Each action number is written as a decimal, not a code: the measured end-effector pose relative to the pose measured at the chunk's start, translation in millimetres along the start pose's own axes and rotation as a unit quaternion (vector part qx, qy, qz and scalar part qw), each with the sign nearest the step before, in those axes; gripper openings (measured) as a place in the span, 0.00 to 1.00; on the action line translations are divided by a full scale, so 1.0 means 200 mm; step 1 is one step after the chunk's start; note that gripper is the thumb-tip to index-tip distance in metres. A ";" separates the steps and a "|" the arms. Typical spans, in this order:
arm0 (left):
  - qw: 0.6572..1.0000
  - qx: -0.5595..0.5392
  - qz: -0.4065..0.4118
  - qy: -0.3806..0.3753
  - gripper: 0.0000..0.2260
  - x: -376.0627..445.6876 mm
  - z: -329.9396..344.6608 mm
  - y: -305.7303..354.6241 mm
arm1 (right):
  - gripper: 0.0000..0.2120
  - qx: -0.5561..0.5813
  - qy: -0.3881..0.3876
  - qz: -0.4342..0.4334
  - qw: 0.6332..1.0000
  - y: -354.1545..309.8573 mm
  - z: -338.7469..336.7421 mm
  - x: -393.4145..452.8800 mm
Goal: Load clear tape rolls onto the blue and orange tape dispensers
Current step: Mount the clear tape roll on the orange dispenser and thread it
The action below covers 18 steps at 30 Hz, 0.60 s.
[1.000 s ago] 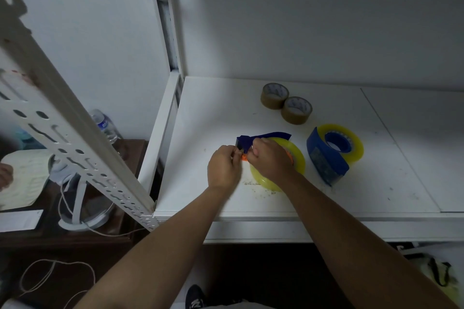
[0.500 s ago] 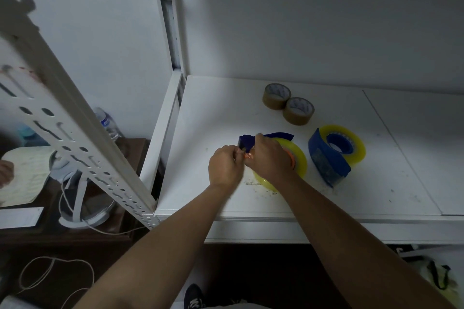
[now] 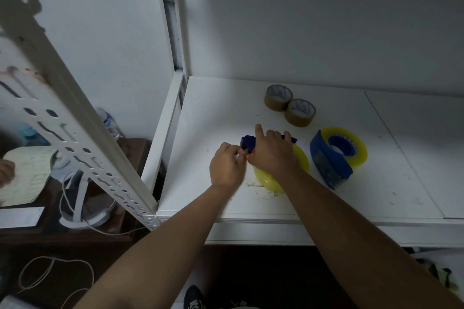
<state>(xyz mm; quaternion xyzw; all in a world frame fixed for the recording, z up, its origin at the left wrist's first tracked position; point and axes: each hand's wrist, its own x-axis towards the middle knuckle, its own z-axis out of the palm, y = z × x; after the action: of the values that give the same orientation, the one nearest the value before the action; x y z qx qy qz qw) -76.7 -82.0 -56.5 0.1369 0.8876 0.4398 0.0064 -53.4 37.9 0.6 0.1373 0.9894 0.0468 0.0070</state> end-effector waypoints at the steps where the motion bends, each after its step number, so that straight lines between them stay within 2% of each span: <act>1: 1.000 0.003 -0.001 0.000 0.07 0.00 0.00 0.00 | 0.38 0.006 -0.002 0.000 1.000 0.00 0.00 0.01; 11: 0.999 0.049 0.006 -0.007 0.10 0.03 -0.01 0.00 | 0.27 0.040 -0.051 -0.018 0.998 0.03 0.01 0.06; 14: 0.998 0.060 0.002 -0.006 0.11 0.04 -0.01 0.00 | 0.27 0.046 -0.055 -0.024 0.997 0.03 0.04 0.05; 18: 0.998 0.066 0.002 0.000 0.11 0.03 0.00 0.00 | 0.32 0.050 -0.038 -0.036 0.997 0.02 0.05 0.06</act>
<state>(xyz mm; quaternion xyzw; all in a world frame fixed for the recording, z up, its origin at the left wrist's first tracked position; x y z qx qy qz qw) -81.9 -81.1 -56.8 0.1391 0.9144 0.3801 -0.0036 -62.8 45.2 -8.5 0.1034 0.9938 -0.0085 0.0397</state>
